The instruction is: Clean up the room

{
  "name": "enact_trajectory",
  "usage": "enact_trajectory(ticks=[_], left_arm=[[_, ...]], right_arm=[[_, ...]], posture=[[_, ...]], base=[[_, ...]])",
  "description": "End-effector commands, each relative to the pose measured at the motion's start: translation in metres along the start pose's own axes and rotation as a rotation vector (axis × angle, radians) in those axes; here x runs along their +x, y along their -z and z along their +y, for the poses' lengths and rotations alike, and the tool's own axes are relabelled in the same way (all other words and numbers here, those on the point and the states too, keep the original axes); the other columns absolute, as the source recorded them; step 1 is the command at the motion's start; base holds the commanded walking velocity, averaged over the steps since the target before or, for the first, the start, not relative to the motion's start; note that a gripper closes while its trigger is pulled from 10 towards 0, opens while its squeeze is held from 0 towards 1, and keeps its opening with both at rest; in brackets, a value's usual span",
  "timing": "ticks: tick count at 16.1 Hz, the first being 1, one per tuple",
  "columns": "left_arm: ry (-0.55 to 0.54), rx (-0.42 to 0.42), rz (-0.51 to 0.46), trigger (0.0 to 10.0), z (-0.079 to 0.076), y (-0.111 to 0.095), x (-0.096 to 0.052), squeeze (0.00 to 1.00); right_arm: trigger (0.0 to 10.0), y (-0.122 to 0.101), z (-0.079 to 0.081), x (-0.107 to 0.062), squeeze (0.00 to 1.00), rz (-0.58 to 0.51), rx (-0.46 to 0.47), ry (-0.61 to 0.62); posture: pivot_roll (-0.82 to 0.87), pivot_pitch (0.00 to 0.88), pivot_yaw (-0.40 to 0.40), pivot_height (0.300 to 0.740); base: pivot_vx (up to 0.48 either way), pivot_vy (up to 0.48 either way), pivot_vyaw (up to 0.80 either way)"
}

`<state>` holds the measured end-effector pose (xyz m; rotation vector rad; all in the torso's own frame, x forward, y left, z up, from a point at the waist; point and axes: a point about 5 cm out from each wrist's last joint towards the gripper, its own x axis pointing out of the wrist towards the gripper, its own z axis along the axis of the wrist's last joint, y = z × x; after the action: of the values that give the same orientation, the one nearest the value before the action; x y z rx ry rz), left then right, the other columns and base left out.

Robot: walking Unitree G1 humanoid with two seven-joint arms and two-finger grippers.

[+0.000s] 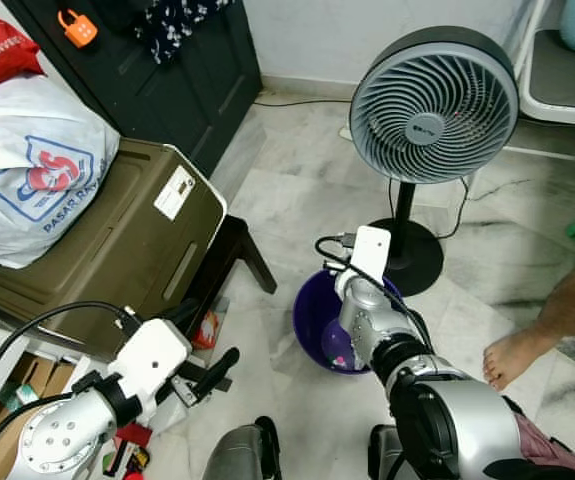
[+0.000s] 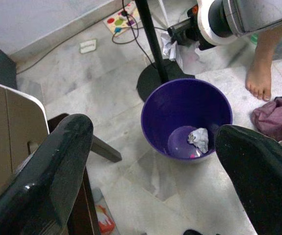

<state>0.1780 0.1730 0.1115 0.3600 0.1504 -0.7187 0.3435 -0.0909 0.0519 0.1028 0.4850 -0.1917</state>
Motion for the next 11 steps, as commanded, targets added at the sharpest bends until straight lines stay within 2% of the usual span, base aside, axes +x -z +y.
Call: enact_trajectory(ticks=[1, 2, 3, 4, 7, 11], left_arm=[[-0.007, 0.01, 0.025, 10.0, 0.003, 0.002, -0.006, 0.0], [-0.016, -0.01, 0.034, 10.0, 0.003, 0.004, -0.007, 0.0], [-0.025, -0.022, 0.039, 10.0, 0.004, 0.007, -0.007, 0.0], [-0.031, -0.024, 0.046, 10.0, 0.005, 0.012, -0.008, 0.0], [-0.034, -0.031, 0.064, 10.0, 0.007, 0.026, -0.008, 0.0], [-0.041, -0.05, 0.105, 10.0, 0.007, 0.058, -0.007, 0.0]], right_arm=[[10.0, 0.005, 0.009, -0.003, 0.0, 0.021, 0.002, -0.021], [10.0, 0.005, 0.008, -0.003, 0.0, 0.021, 0.003, -0.02], [10.0, 0.005, 0.007, -0.002, 0.22, 0.021, 0.005, -0.018], [10.0, 0.005, 0.005, -0.002, 1.0, 0.017, 0.008, -0.015], [10.0, 0.004, 0.004, -0.001, 1.0, 0.014, 0.012, -0.011], [10.0, 0.003, 0.005, -0.001, 1.0, 0.008, 0.007, -0.014]], posture=[[0.17, 0.245, 0.21, 0.74], [0.17, 0.245, 0.21, 0.74], [0.17, 0.244, 0.21, 0.74], [0.17, 0.244, 0.21, 0.74], [0.17, 0.244, 0.209, 0.74], [0.17, 0.242, 0.204, 0.74]], base=[[0.0, 0.0, 0.0], [0.0, 0.0, 0.0], [0.0, 0.0, 0.0], [0.0, 0.0, 0.0], [0.0, 0.0, 0.0], [0.0, 0.0, 0.0]])
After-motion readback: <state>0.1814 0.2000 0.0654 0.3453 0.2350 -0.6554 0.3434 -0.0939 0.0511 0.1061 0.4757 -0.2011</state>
